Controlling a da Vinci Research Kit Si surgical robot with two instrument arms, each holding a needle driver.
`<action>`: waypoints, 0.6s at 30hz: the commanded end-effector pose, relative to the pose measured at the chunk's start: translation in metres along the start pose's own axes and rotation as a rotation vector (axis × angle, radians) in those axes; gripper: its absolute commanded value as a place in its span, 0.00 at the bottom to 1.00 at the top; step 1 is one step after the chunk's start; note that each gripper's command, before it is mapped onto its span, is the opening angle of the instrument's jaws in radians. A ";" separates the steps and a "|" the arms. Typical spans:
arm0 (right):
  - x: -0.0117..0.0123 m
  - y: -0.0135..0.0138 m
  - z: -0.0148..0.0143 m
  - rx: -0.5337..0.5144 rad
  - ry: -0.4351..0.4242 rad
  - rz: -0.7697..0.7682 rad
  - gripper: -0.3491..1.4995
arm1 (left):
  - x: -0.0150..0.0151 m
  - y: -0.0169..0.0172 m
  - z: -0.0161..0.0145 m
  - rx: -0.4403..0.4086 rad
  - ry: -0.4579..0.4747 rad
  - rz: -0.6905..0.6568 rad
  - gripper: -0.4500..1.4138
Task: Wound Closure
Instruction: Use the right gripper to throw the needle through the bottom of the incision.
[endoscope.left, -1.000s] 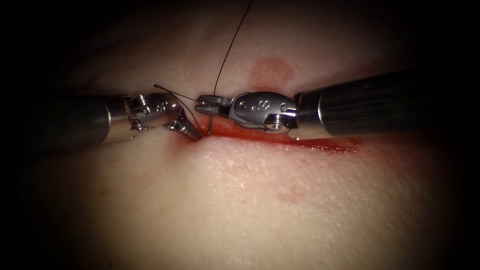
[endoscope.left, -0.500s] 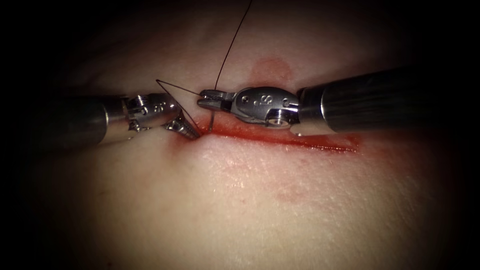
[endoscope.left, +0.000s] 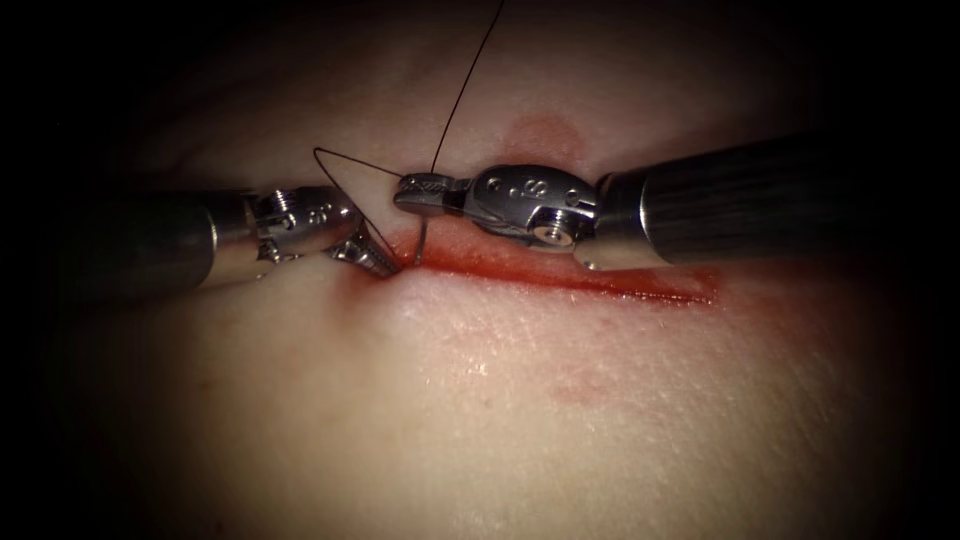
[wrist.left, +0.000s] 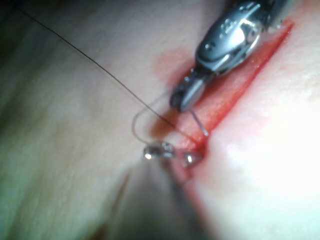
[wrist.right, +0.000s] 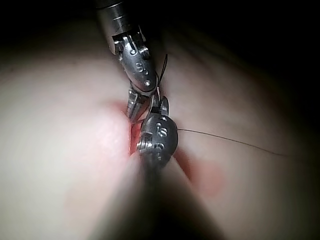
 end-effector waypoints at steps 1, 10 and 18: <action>-0.0005 -0.0002 0.0007 0.006 0.005 0.024 0.00 | 0.0000 -0.0007 0.0006 -0.001 0.001 0.000 0.05; 0.0001 0.0003 0.0005 0.037 0.022 0.100 0.00 | -0.0002 -0.0005 0.0006 -0.002 0.000 0.001 0.05; -0.0002 0.0007 0.0008 0.141 0.020 0.209 0.00 | -0.0001 -0.0006 0.0007 0.000 0.000 0.000 0.05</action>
